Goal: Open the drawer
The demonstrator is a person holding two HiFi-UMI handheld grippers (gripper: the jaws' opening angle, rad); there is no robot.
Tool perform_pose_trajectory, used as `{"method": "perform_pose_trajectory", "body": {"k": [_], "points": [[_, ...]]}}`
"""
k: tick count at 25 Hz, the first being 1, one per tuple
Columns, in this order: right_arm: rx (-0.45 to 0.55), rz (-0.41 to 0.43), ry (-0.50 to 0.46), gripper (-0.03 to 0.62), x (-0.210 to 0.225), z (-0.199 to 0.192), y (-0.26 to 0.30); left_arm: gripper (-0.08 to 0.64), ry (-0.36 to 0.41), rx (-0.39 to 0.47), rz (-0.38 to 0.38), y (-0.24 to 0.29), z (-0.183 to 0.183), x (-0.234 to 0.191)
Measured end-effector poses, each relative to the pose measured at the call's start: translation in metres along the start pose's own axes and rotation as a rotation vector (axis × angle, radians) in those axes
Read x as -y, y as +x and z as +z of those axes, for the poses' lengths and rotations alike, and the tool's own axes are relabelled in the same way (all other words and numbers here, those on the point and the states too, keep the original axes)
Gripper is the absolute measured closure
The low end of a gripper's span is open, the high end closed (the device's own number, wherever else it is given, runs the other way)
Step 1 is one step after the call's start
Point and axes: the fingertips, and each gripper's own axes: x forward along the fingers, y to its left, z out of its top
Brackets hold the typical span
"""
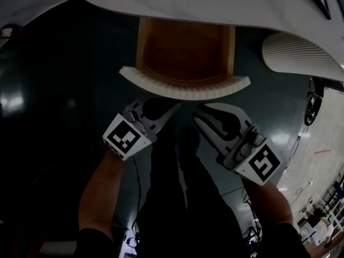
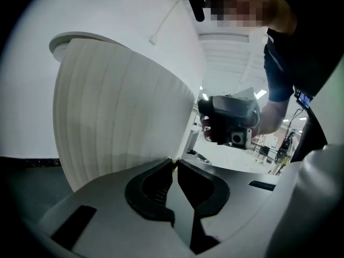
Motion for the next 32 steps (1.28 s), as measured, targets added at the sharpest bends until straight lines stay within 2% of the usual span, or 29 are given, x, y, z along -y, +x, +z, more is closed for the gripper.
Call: {"method": "perform_pose_trajectory", "body": {"k": [5, 10, 14, 16, 18, 21, 23, 25, 29, 32], "points": [[-0.021, 0.027, 0.000, 0.571, -0.028, 0.006, -0.022, 0.532, -0.091, 0.067, 0.059, -0.007, -0.011, 0.020], [-0.041, 0.030, -0.112, 0.569, -0.048, 0.024, -0.038, 0.534, -0.072, 0.073, 0.074, -0.013, -0.014, 0.040], [-0.106, -0.081, -0.227, 0.569, -0.021, 0.033, -0.045, 0.534, -0.057, 0.044, 0.072, -0.016, -0.019, 0.042], [-0.134, -0.130, -0.248, 0.569, -0.008, 0.034, -0.052, 0.534, -0.065, 0.034, 0.086, -0.018, -0.021, 0.040], [-0.147, -0.161, -0.244, 0.569, -0.003, 0.034, -0.059, 0.543, -0.045, -0.006, 0.044, -0.016, -0.029, 0.050], [-0.169, -0.211, -0.240, 0.569, 0.010, 0.032, -0.071, 0.551, 0.045, -0.165, -0.103, -0.004, -0.058, 0.096], [-0.160, -0.231, -0.208, 0.569, 0.018, 0.036, -0.077, 0.549, 0.078, -0.232, -0.139, 0.000, -0.069, 0.117], [-0.141, -0.228, -0.196, 0.569, 0.019, 0.044, -0.078, 0.549, 0.024, -0.192, -0.126, 0.000, -0.059, 0.120], [-0.126, -0.198, -0.161, 0.569, 0.003, 0.066, -0.076, 0.549, -0.143, -0.044, -0.035, -0.017, 0.001, 0.126], [-0.113, -0.159, -0.128, 0.569, -0.018, 0.104, -0.076, 0.549, -0.157, 0.013, 0.034, -0.043, 0.065, 0.138]]}}
